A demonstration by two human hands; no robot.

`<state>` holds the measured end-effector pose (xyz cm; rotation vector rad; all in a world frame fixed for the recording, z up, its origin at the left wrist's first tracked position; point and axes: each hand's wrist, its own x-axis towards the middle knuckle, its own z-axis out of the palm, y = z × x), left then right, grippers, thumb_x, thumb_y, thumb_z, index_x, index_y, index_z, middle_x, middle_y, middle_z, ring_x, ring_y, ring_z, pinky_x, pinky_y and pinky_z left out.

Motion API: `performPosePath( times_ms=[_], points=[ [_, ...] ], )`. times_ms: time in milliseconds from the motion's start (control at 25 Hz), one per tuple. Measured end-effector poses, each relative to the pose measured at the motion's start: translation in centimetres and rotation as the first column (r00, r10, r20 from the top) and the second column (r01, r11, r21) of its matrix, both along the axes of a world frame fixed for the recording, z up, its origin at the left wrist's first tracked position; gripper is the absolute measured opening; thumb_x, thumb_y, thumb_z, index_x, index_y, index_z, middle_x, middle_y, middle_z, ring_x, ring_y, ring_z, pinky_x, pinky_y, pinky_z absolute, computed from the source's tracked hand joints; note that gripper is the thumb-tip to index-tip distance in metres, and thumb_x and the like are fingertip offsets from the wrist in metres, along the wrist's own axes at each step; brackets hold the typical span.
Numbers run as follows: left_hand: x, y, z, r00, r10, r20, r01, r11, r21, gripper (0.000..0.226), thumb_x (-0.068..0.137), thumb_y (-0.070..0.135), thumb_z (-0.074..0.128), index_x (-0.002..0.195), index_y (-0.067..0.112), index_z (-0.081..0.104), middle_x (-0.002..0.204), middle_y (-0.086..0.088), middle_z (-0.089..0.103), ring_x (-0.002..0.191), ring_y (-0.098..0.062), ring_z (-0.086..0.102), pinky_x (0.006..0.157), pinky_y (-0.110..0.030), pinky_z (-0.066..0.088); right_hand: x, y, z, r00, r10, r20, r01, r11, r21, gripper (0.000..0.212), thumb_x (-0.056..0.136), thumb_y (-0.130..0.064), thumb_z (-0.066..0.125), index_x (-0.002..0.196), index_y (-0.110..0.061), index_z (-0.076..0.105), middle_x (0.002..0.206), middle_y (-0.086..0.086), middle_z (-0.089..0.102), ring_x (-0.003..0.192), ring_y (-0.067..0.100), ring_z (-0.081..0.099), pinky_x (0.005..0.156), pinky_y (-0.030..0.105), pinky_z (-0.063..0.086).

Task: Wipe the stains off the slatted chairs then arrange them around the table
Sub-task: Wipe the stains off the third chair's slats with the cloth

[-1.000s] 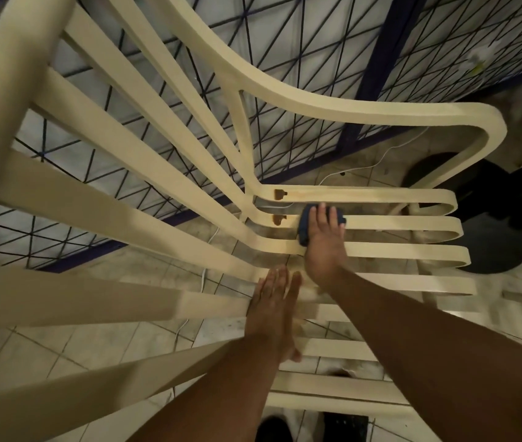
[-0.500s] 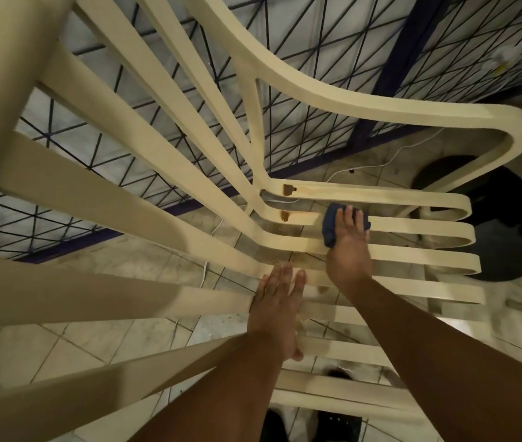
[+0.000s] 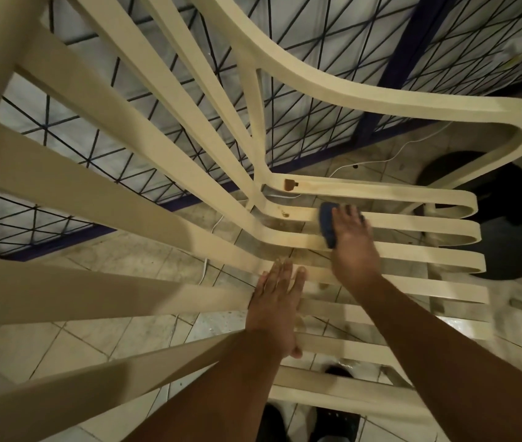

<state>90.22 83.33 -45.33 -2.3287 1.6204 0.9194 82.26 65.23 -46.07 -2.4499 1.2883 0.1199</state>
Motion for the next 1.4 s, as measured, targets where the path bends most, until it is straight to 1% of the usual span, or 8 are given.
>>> performPosePath(
  times_ms=[440,520,640,720,800,1000,1160,1400],
  points=[
    [-0.1,-0.3,-0.4,0.998,-0.027,0.053,0.026,0.999,0.021,0.147,0.067,0.064,0.085,0.159,0.023,-0.022,0.165,-0.007,-0.033,0.151,-0.029,-0.031,0.12,-0.042,-0.021,8.5,3.7,0.4,0.993,-0.085,0.077,0.059,0.954,0.294,0.083,0.093,0.01,0.051,0.162,-0.017,0.013,0.171,0.005,0.004,0.157,0.023,-0.002,0.127,0.042,-0.001],
    [0.0,-0.4,-0.3,0.997,-0.041,0.062,0.039,0.999,0.028,0.146,0.068,0.064,0.084,0.16,0.022,-0.02,0.165,-0.007,-0.031,0.152,-0.029,-0.029,0.121,-0.043,-0.019,10.7,3.7,1.9,0.933,-0.318,0.167,0.143,0.756,0.639,0.053,0.104,-0.01,0.051,0.154,-0.021,0.038,0.161,0.009,0.036,0.148,0.028,0.033,0.121,0.043,0.029],
    [0.0,-0.2,-0.1,1.0,0.008,0.003,-0.008,1.0,-0.004,0.151,0.068,0.059,0.087,0.156,0.024,-0.03,0.159,-0.004,-0.042,0.147,-0.023,-0.036,0.118,-0.038,-0.022,10.7,1.8,3.7,0.519,-0.842,0.144,0.194,0.28,0.94,0.007,0.104,-0.023,0.056,0.11,-0.021,0.06,0.11,0.004,0.068,0.113,0.026,0.062,0.103,0.047,0.049],
    [0.1,-0.1,0.0,1.0,0.012,-0.014,-0.012,1.0,-0.025,0.152,0.067,0.057,0.088,0.156,0.024,-0.031,0.159,-0.003,-0.042,0.145,-0.022,-0.039,0.12,-0.037,-0.021,10.0,0.6,3.7,0.239,-0.97,0.046,0.02,0.052,0.998,0.011,0.102,-0.015,0.058,0.112,-0.016,0.061,0.104,0.004,0.069,0.106,0.026,0.065,0.1,0.054,0.053],
    [0.0,0.0,0.0,1.0,0.021,-0.016,-0.021,0.999,-0.033,0.152,0.067,0.056,0.089,0.156,0.026,-0.03,0.161,-0.003,-0.04,0.143,-0.021,-0.04,0.121,-0.037,-0.019,9.9,0.1,3.4,0.191,-0.981,-0.008,-0.01,-0.01,1.0,0.022,0.097,-0.018,0.064,0.119,-0.014,0.062,0.11,0.01,0.07,0.105,0.03,0.066,0.09,0.055,0.058],
    [-0.1,-0.1,-0.2,0.999,0.031,-0.02,-0.032,0.999,-0.042,0.154,0.063,0.054,0.092,0.158,0.028,-0.027,0.163,0.0,-0.037,0.14,-0.017,-0.041,0.117,-0.034,-0.022,11.3,0.2,1.1,0.563,-0.824,0.066,0.463,0.38,0.801,0.057,0.077,-0.036,0.085,0.124,-0.014,0.06,0.12,0.005,0.067,0.105,0.026,0.065,0.092,0.042,0.058],
    [-0.1,-0.1,-0.4,0.999,0.03,-0.029,-0.031,0.999,-0.044,0.155,0.063,0.054,0.092,0.156,0.029,-0.03,0.163,-0.002,-0.038,0.144,-0.021,-0.039,0.121,-0.037,-0.018,10.2,-0.5,0.4,0.744,-0.657,0.124,0.516,0.682,0.519,0.037,0.083,-0.034,0.081,0.105,-0.008,0.066,0.104,0.009,0.069,0.1,0.026,0.068,0.071,0.03,0.05],
    [0.0,-0.1,0.1,0.998,0.039,-0.039,-0.039,0.999,-0.002,0.153,0.068,0.054,0.089,0.15,0.028,-0.039,0.158,-0.001,-0.046,0.145,-0.021,-0.042,0.123,-0.039,-0.018,3.1,-6.2,1.4,0.841,-0.532,0.094,0.444,0.779,0.443,0.02,0.09,-0.03,0.071,0.095,-0.014,0.061,0.079,0.006,0.058,0.072,0.023,0.057,0.052,0.024,0.041]
  ],
)
